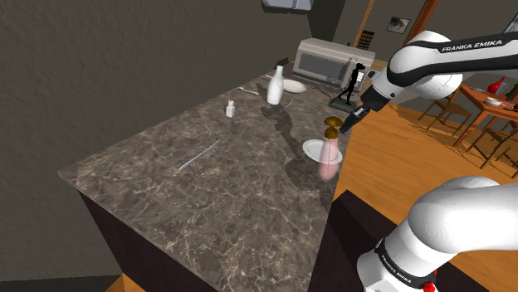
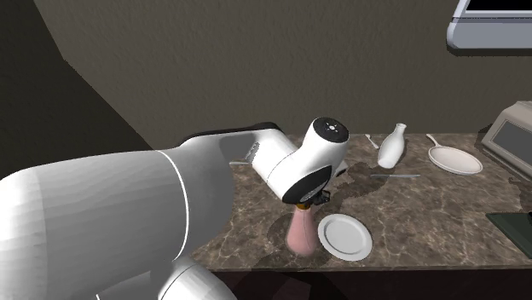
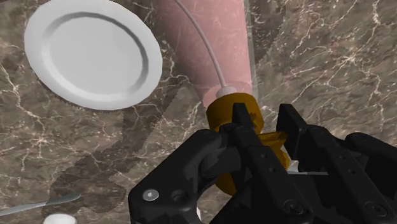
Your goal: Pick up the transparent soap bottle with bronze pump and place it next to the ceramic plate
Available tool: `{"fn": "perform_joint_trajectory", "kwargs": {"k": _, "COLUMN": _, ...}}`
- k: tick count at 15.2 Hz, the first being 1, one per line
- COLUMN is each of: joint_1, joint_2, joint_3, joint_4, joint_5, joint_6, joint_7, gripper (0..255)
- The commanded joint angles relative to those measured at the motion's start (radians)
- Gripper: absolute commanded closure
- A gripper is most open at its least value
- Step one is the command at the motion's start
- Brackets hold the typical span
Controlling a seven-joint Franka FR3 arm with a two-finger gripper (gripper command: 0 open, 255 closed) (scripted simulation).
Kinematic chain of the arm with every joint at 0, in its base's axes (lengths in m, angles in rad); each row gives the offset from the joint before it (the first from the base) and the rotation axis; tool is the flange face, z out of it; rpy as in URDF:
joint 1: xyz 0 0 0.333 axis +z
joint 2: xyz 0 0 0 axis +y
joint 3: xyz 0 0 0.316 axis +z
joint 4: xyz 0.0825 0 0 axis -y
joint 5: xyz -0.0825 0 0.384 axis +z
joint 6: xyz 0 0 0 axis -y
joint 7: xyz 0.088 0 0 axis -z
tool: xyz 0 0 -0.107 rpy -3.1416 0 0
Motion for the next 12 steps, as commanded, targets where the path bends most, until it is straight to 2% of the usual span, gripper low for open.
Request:
{"fn": "perform_joint_trajectory", "kwargs": {"k": 1, "joint_1": -0.001, "joint_2": 0.004, "joint_3": -0.001, "joint_4": -0.006, "joint_5": -0.002, "joint_6": -0.004, "joint_7": -0.001, "gripper": 255}}
{"fn": "perform_joint_trajectory", "kwargs": {"k": 2, "joint_1": -0.001, "joint_2": 0.004, "joint_3": -0.001, "joint_4": -0.006, "joint_5": -0.001, "joint_6": -0.004, "joint_7": -0.001, "gripper": 255}}
{"fn": "perform_joint_trajectory", "kwargs": {"k": 3, "joint_1": -0.001, "joint_2": 0.007, "joint_3": -0.003, "joint_4": -0.005, "joint_5": -0.001, "joint_6": -0.003, "joint_7": -0.002, "gripper": 0}}
{"fn": "perform_joint_trajectory", "kwargs": {"k": 8, "joint_1": -0.001, "joint_2": 0.004, "joint_3": -0.001, "joint_4": -0.006, "joint_5": -0.001, "joint_6": -0.004, "joint_7": -0.001, "gripper": 0}}
{"fn": "perform_joint_trajectory", "kwargs": {"k": 12, "joint_1": -0.025, "joint_2": -0.062, "joint_3": 0.007, "joint_4": 0.079, "joint_5": -0.019, "joint_6": -0.157, "joint_7": 0.010, "gripper": 0}}
